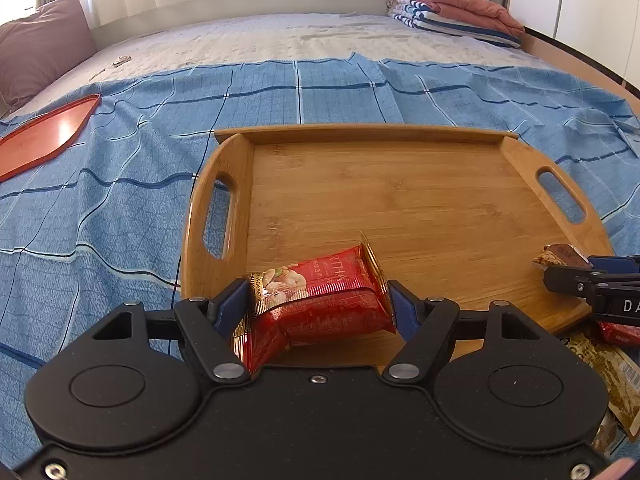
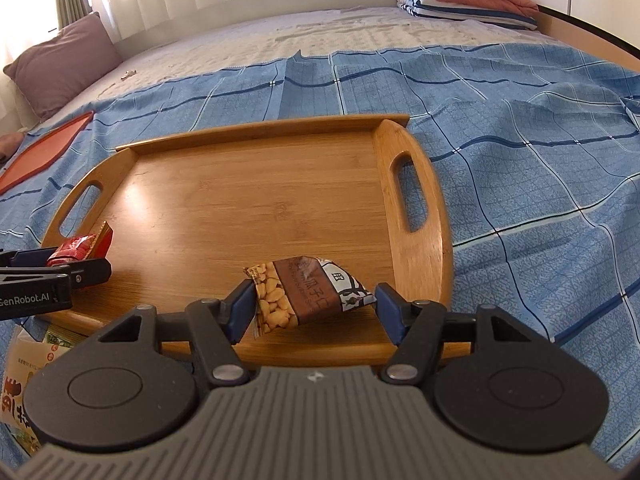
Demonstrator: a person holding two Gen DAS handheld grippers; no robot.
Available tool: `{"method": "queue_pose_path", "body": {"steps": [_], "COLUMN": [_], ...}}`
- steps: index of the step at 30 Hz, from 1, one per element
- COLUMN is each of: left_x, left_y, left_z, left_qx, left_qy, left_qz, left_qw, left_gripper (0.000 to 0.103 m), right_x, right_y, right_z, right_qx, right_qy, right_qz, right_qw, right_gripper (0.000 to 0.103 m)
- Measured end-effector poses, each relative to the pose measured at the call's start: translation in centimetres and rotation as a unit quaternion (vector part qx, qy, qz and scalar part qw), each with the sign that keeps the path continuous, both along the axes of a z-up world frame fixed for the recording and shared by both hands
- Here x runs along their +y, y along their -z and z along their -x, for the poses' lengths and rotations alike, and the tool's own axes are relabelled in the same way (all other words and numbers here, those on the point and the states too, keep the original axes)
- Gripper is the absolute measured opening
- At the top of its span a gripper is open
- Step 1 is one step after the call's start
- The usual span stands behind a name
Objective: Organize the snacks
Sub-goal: 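Lower both snacks onto the tray and open both tools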
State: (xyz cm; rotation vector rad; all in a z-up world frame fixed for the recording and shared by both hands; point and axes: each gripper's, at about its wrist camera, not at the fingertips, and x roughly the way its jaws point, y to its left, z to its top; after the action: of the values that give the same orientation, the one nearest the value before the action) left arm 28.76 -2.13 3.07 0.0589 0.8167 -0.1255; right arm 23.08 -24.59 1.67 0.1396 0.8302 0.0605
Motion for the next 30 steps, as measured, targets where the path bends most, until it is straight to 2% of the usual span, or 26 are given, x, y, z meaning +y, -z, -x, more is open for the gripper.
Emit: {"method": "queue_pose_path", "body": {"steps": [16,24,30], "left_x": [-0.3,-0.3,-0.2], "left_y": [0.2,0.1,0.5], "left_z": [0.1,0.0,-0.2], "left_qx": [-0.004,-0.006,-0.004], "left_qy": [0.003,0.003,-0.005], "left_qz": [-0.009,-0.011,-0.018], "left_qw": [1.0,0.9999,0.9998], "left_gripper": [0.073,0.074,0.075], "right_x": [0.5,1.2,1.3], "right_y": [0.4,0.7,0.7], "right_z": [0.1,-0.5,-0.7], "right_qx": [-0.003,-0.013,-0.016], "right_qy": [-0.002,0.02,0.019], "right_qz": [0.008,0.02,0.018], "right_qw": [1.0,1.0,1.0], "right_gripper": [0.069,0.069,0.073]}}
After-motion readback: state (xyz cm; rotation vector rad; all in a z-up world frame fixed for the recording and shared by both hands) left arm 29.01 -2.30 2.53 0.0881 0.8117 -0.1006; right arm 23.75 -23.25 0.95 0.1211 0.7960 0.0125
